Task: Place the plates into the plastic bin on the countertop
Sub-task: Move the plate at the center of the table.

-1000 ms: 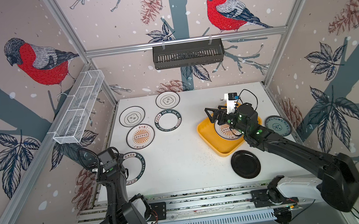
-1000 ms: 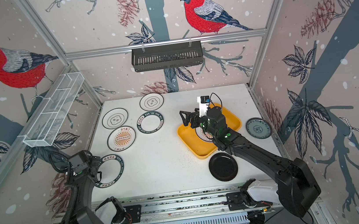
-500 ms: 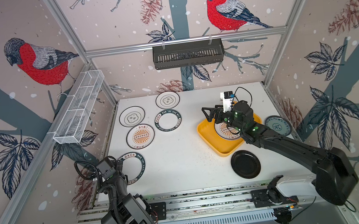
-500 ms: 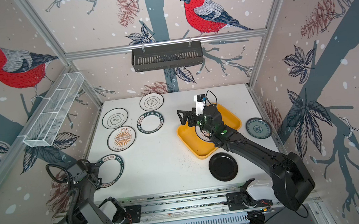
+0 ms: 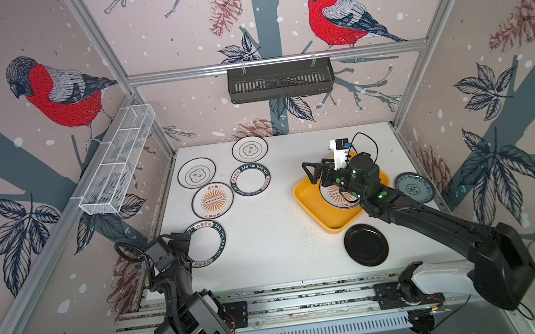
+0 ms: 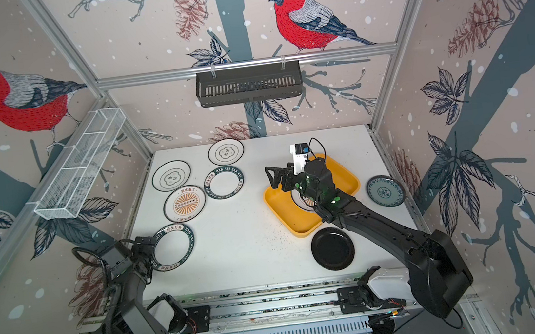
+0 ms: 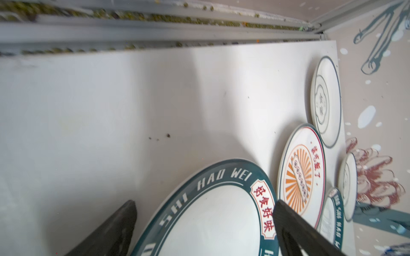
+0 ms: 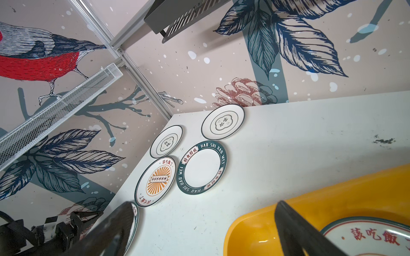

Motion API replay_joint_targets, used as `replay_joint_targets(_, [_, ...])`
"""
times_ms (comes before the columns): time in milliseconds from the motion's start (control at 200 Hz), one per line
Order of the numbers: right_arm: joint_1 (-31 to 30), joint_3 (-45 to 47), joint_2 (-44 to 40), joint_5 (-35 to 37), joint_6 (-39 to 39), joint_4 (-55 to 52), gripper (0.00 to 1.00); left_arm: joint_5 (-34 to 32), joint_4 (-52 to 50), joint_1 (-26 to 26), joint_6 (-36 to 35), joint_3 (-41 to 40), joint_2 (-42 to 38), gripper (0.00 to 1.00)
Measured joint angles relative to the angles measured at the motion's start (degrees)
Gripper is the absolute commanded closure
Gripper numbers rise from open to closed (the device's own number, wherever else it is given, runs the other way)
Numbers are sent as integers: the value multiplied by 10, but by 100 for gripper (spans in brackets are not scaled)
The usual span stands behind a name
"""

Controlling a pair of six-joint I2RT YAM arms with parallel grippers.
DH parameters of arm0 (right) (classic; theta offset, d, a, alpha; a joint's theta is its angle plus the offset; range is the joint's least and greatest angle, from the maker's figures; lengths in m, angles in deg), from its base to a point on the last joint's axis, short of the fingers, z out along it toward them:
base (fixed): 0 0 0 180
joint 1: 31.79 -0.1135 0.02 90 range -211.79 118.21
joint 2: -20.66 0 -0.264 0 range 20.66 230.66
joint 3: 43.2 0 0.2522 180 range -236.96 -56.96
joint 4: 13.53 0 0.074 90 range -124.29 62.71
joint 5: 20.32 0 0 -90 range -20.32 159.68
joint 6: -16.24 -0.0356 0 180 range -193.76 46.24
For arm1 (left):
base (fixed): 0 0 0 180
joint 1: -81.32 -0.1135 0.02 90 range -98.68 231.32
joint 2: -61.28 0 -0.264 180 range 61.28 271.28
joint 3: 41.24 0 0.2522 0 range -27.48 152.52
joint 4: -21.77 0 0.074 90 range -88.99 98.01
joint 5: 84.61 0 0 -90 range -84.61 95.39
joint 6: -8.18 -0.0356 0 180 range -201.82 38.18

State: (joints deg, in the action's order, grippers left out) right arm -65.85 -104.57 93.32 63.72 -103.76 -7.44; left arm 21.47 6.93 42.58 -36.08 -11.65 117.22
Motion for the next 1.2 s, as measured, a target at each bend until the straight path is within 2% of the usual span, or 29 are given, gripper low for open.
replay_joint_targets(330, [-1, 7, 4, -2, 0, 8, 0, 121, 5, 9, -23, 0, -2, 5])
replay_joint_targets(610, [-1, 12, 10, -2, 0, 12, 0, 182, 10, 104, -21, 3, 11, 5])
replay_joint_targets(991, [-1, 19, 12, -2, 0, 17, 0, 224, -9, 144, -9, 0, -21, 5])
replay_joint_targets(1201, [-1, 19, 12, -2, 0, 17, 0, 184, -69, 151, -28, 26, -49, 5])
